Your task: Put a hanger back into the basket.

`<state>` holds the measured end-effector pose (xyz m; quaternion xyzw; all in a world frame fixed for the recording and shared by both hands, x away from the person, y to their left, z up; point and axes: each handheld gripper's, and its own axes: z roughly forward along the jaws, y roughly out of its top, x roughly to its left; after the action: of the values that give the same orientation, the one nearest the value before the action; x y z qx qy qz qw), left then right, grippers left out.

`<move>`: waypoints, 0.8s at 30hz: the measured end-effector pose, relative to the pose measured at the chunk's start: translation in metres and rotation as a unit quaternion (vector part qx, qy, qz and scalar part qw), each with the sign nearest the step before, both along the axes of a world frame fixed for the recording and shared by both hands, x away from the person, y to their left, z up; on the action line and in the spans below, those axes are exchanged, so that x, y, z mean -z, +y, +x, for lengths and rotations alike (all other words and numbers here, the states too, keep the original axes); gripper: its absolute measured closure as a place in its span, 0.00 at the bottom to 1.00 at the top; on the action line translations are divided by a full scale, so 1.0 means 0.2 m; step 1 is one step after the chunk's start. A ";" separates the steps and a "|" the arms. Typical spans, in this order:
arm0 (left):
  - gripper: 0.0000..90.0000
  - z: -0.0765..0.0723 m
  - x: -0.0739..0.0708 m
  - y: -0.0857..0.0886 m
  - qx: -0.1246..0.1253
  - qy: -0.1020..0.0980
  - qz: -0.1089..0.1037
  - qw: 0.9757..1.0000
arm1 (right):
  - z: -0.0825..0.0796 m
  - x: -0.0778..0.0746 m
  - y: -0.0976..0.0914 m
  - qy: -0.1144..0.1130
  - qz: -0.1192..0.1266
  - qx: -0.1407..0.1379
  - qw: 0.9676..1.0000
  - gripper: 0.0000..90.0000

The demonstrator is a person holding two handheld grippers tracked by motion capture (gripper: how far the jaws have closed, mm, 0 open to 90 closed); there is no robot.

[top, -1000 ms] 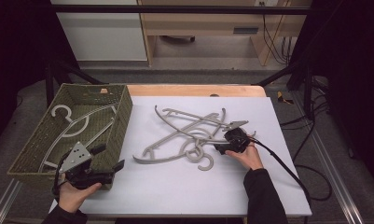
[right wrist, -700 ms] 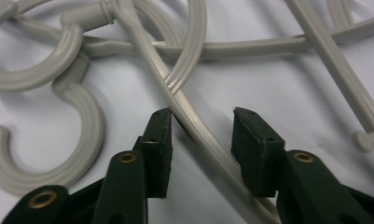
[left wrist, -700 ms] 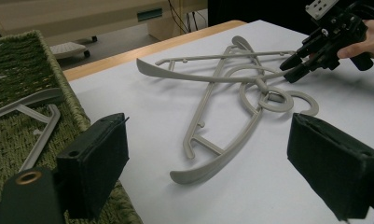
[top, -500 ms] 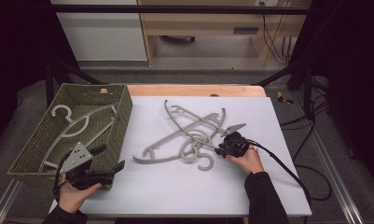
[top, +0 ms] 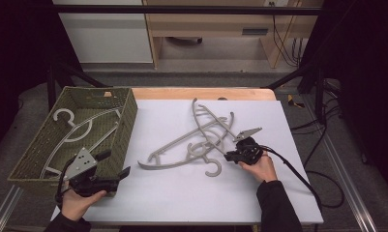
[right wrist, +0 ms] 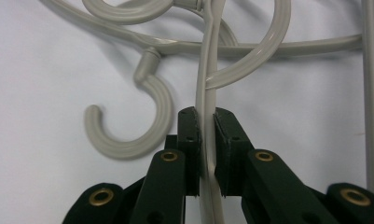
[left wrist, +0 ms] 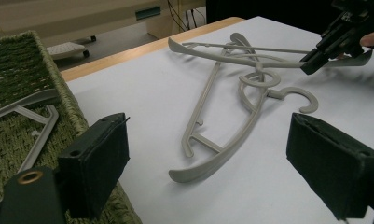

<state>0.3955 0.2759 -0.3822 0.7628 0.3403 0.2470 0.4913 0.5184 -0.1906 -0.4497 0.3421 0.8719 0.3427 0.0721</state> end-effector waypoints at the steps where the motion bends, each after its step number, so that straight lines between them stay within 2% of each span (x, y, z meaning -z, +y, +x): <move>1: 0.14 0.00 0.00 0.00 0.001 -0.001 0.002 1.000 | 0.00 -0.01 -0.01 0.001 0.002 -0.005 1.000 0.91; 5: 0.14 0.00 0.00 -0.01 0.003 -0.003 0.005 1.000 | -0.03 -0.05 -0.02 0.001 0.013 0.006 1.000 0.91; 8: 0.14 -0.01 0.00 -0.01 0.003 -0.004 0.008 1.000 | -0.05 -0.08 -0.04 -0.004 0.024 0.003 1.000 0.91; 11: 0.14 -0.01 -0.01 -0.01 0.004 -0.006 0.010 1.000 | -0.07 -0.11 -0.05 -0.003 0.045 -0.005 0.999 0.92; 17: 0.14 -0.01 -0.01 -0.02 0.007 -0.008 0.013 1.000 | -0.13 -0.19 -0.07 -0.018 0.067 -0.015 0.997 0.92; 20: 0.14 -0.01 -0.01 -0.03 0.010 -0.013 0.019 1.000 | -0.16 -0.23 -0.07 -0.019 0.083 -0.024 0.996 0.92; 24: 0.14 -0.02 -0.03 -0.03 0.018 -0.014 0.029 0.999 | -0.19 -0.26 -0.06 -0.021 0.100 -0.059 0.993 0.91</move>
<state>0.3917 0.2694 -0.3767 0.7790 0.3125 0.2591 0.4779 0.4800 -0.2021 -0.3970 0.2887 0.8504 0.4385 0.0355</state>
